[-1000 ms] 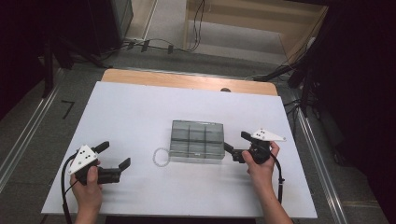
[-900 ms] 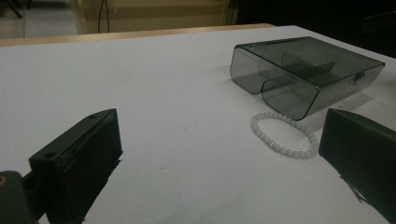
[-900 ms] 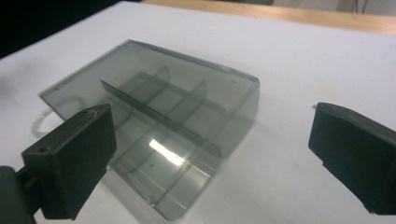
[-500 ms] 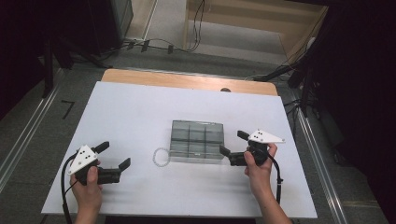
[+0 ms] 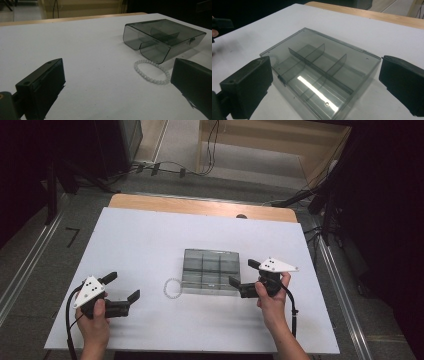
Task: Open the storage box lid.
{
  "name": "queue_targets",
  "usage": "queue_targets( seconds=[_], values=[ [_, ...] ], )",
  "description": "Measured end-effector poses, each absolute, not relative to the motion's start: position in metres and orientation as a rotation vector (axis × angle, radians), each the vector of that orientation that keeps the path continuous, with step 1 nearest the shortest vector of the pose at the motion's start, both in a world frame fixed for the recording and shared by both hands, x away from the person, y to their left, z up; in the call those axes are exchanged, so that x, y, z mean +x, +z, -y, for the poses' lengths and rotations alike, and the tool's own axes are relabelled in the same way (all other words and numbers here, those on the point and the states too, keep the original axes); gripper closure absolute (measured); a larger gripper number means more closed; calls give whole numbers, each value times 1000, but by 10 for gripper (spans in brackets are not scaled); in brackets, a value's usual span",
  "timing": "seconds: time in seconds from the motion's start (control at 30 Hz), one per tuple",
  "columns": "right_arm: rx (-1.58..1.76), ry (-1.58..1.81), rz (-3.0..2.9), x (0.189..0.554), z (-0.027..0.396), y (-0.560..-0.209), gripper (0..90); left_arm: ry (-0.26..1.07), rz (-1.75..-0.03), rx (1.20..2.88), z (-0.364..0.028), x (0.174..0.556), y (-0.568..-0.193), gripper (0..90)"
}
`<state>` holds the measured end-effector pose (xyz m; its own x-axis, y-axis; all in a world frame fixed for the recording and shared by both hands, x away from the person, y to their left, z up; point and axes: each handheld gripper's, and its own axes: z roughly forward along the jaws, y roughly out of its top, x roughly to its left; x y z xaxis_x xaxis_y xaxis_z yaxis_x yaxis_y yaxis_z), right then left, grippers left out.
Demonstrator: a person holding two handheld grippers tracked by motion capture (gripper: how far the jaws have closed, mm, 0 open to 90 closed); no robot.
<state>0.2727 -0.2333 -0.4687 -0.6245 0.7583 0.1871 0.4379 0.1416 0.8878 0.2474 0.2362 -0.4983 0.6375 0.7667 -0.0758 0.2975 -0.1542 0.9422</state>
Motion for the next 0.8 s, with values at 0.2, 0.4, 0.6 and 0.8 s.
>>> queue_targets(
  seconds=[0.2, 0.4, 0.6, 0.8],
  values=[
    [1110, 1484, -2140, 282, 217, -460, 0, 521, -874, 1735, -235, 248, -499, 0],
    [1088, 1481, -2172, 287, 205, -460, 0, 500, -873, 1740, -235, 250, -498, 0],
    [1080, 1442, -2213, 287, 197, -467, 0, 464, -853, 1739, -224, 249, -493, 0],
    [1072, 1440, -2240, 286, 187, -470, 188, 383, -822, 1748, -204, 254, -483, 0]
  ],
)
